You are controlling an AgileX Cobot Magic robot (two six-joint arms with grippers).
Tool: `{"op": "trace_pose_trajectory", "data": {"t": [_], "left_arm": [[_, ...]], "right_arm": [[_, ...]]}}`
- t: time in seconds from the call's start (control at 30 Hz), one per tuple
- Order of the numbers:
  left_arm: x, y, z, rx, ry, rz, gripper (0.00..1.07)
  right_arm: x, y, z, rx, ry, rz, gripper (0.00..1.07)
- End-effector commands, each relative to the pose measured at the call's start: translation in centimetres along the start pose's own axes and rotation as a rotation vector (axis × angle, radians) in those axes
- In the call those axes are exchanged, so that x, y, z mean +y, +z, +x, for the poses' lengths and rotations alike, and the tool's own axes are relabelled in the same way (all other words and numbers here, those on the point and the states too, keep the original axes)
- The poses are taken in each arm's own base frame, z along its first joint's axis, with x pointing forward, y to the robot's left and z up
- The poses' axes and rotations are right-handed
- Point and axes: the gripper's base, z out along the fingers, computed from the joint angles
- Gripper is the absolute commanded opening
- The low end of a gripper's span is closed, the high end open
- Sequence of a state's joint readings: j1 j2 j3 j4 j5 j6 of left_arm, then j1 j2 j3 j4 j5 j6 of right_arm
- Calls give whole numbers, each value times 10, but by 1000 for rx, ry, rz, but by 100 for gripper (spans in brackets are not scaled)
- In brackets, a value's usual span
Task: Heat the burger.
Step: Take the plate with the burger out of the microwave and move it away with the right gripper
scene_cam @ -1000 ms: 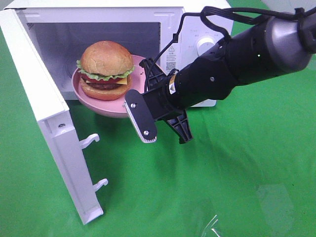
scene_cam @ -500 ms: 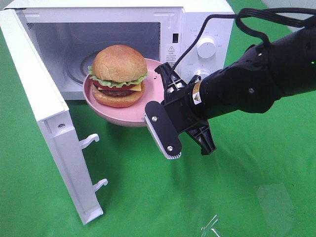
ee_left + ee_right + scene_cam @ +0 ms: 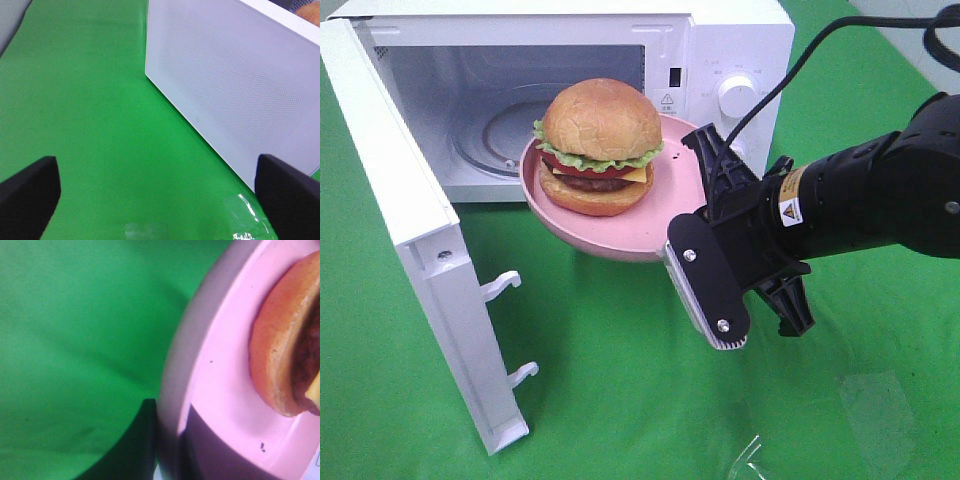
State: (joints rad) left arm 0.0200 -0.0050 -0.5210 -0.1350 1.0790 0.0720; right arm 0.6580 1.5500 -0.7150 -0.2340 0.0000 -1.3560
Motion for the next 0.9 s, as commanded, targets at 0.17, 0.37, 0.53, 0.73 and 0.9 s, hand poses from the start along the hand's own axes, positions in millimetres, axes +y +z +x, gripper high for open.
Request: {"op": "trace_pose_trajectory", "data": {"t": [0.17,0.37,0.53,0.73,0.9], "left_arm": [[0,0,0,-13,1,-3,98],[0,0,0,-13,1,-3,98],[0,0,0,-13,1,-3,98],[0,0,0,-13,1,-3,98],[0,0,0,-13,1,-3,98]], "right_arm": [[-1,-33,1,3,32,83,0],[13,-54,2,18,39,55,0],[26,-76,3,32,95,42,0],[40,-92,4,43,138,36,0],[57,-112,7,82,185,9,0]]}}
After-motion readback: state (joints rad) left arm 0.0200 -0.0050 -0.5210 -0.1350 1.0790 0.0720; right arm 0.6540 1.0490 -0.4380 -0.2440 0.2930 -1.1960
